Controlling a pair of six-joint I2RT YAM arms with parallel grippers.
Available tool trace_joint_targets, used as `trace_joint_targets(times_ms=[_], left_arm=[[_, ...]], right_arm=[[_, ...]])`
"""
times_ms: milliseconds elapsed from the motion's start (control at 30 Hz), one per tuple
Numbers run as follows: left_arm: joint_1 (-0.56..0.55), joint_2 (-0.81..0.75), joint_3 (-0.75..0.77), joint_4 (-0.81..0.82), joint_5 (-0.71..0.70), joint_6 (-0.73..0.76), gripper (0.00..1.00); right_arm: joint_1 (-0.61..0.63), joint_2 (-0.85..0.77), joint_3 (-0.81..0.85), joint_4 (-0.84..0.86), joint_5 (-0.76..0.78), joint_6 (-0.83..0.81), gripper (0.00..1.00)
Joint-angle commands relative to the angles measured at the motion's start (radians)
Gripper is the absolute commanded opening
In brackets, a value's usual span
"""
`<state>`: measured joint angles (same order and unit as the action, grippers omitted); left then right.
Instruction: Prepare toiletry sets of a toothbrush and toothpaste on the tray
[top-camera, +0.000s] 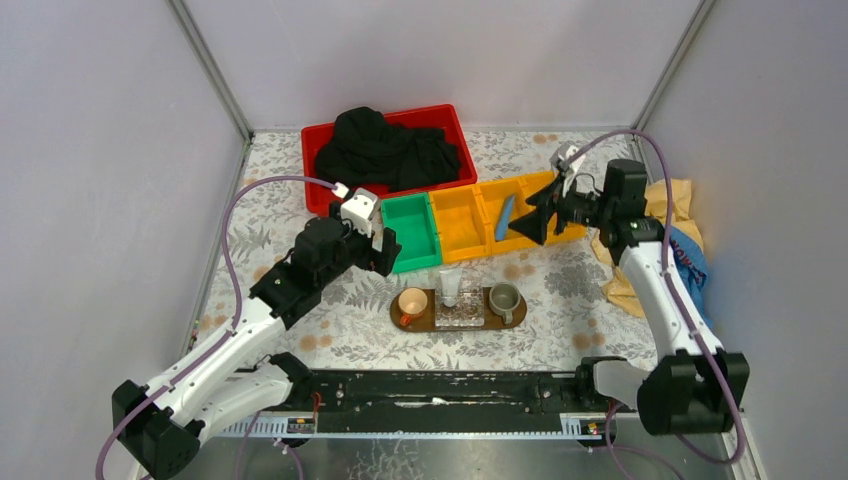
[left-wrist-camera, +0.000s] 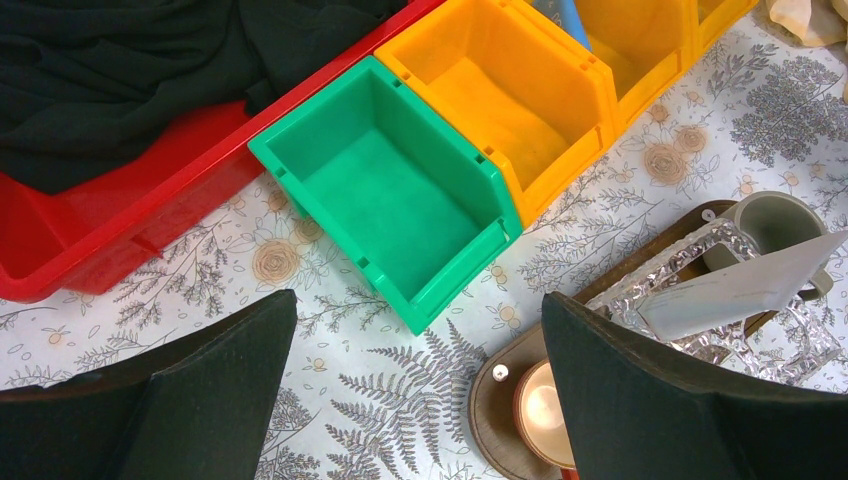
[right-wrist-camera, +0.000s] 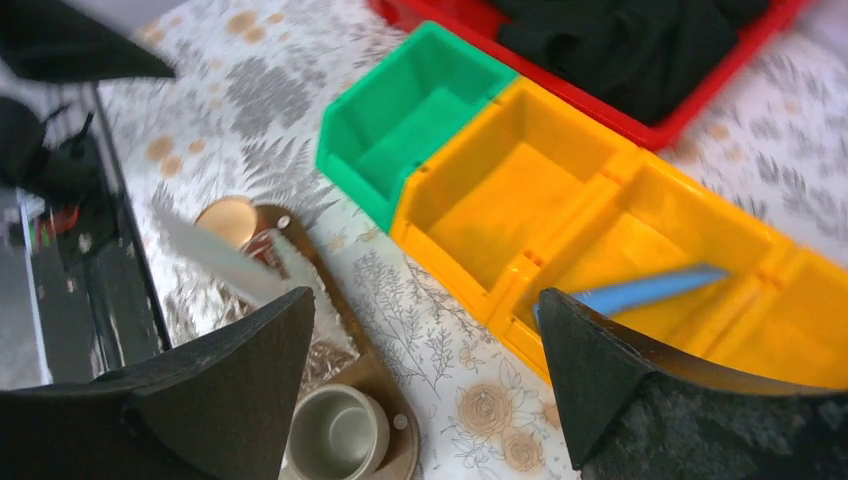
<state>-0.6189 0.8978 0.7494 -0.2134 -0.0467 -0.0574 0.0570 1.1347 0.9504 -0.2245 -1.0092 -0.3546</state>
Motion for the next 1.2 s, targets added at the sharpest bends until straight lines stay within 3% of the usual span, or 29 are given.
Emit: trace_joint_targets(times_ms=[0, 67, 133, 700, 1167], left_arm=[[0.01, -0.015, -0.004, 0.04, -0.014, 0.013, 1.0], [0.01, -0.015, -0.005, 0.039, -0.014, 0.013, 1.0], [0.01, -0.016, -0.004, 0.04, -0.013, 0.013, 1.0], [0.011, -0.027, -0.003, 0.042, -0.015, 0.016, 1.0], [0.016, -0.032, -0.003, 0.041, -0.014, 0.016, 1.0]], right_arm=[[-0.031, 0.138, 0.109, 0.028, 0.159, 0.238, 0.83], [-0.028, 0.206, 0.159, -0.004, 0.186, 0.261, 0.68], [-0.023, 0.255, 0.199, -0.007, 0.234, 0.302, 0.63], [0.211, 0.503, 0.367, -0.067, 0.94, 0.542, 0.59], [0.221, 0.626, 0.398, -0.073, 0.978, 0.597, 0.55]])
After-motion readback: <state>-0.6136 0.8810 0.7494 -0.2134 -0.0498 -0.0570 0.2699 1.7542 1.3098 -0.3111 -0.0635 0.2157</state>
